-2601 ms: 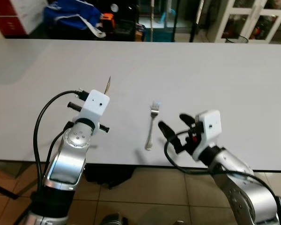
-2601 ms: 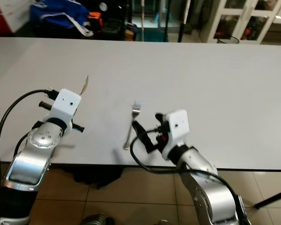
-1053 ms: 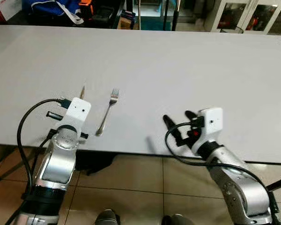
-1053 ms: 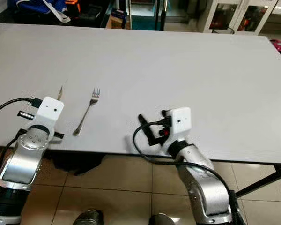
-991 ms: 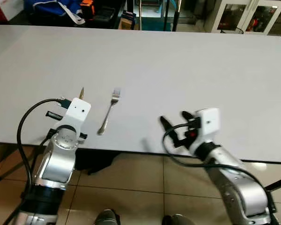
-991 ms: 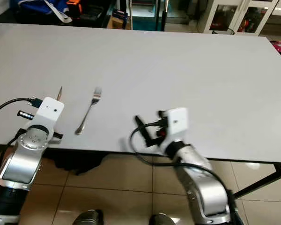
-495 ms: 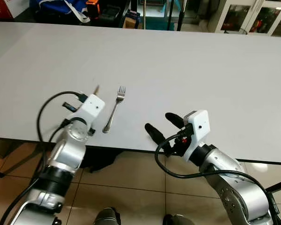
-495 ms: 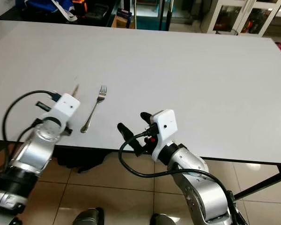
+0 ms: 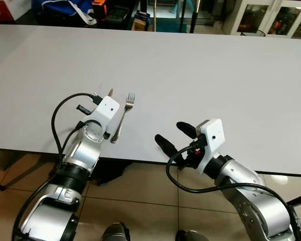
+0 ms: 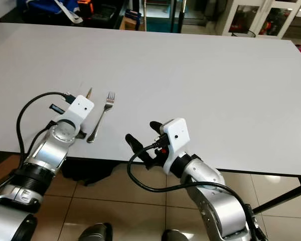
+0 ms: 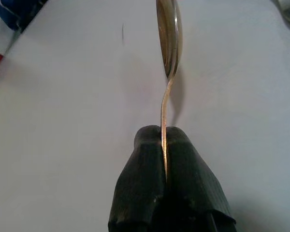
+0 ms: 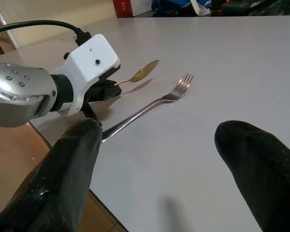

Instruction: Setting the table

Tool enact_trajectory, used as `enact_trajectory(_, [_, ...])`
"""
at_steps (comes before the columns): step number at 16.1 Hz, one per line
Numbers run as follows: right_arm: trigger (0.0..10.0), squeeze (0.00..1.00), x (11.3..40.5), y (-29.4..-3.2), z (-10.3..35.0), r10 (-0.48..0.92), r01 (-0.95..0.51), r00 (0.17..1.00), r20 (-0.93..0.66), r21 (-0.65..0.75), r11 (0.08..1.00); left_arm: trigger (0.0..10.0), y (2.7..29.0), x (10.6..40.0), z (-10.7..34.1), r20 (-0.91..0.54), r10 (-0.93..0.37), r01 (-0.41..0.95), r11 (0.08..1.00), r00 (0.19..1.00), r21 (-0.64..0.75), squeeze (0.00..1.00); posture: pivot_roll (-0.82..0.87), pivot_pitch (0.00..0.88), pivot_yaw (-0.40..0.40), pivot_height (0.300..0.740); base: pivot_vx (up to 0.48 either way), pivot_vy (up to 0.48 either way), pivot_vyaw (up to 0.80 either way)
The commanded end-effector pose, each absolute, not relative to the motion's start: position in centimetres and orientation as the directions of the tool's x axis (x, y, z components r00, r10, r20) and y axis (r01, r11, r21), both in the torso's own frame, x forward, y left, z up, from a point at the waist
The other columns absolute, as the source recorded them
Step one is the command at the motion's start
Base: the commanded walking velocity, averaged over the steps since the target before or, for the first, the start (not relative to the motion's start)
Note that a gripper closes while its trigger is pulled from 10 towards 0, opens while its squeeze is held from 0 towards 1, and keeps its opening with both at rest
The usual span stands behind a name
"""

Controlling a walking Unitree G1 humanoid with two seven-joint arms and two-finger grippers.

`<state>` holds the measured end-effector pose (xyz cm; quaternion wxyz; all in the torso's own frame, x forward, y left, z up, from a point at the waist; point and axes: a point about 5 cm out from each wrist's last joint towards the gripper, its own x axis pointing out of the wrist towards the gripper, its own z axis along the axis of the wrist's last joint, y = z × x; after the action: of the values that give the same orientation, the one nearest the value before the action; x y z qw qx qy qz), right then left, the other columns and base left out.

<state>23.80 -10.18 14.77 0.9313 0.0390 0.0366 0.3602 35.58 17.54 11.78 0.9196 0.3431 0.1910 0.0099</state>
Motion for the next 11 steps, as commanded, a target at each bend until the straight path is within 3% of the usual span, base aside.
enact_trajectory(1, [10.0,0.00,23.43,-10.10,15.37,0.689,-0.685,0.725,-0.021,0.078,0.724,10.0,17.59,35.96,12.15,-0.347,0.161,0.090,0.790,0.924,0.607,0.02,0.03,0.074,0.047,0.740,0.000,0.000,0.00])
enact_trajectory(2, [10.0,0.00,23.47,-10.15,15.43,0.689,-0.686,0.725,-0.022,0.074,0.724,10.0,17.58,35.96,12.10,-0.357,0.157,0.089,0.806,0.921,0.585,0.46,0.03,0.073,0.049,0.740,0.000,0.000,0.00])
enact_trajectory(3, [10.0,0.00,23.51,-10.22,15.47,0.688,-0.686,0.725,-0.022,0.070,0.725,10.0,17.58,36.00,12.04,-0.363,0.157,0.087,0.816,0.918,0.572,0.77,0.03,0.073,0.049,0.740,0.000,0.000,0.00])
enact_trajectory(4, [10.0,0.00,23.53,-10.28,15.50,0.688,-0.686,0.725,-0.022,0.068,0.725,10.0,17.60,36.04,12.04,-0.365,0.161,0.081,0.821,0.917,0.565,1.00,0.03,0.073,0.049,0.740,0.000,0.000,0.00])
enact_trajectory(11, [10.0,0.00,23.57,-10.35,15.61,0.691,-0.689,0.723,-0.022,0.059,0.723,10.0,17.66,36.24,12.20,-0.373,0.169,0.066,0.839,0.912,0.541,1.00,0.03,0.073,0.049,0.740,0.000,0.000,0.00])
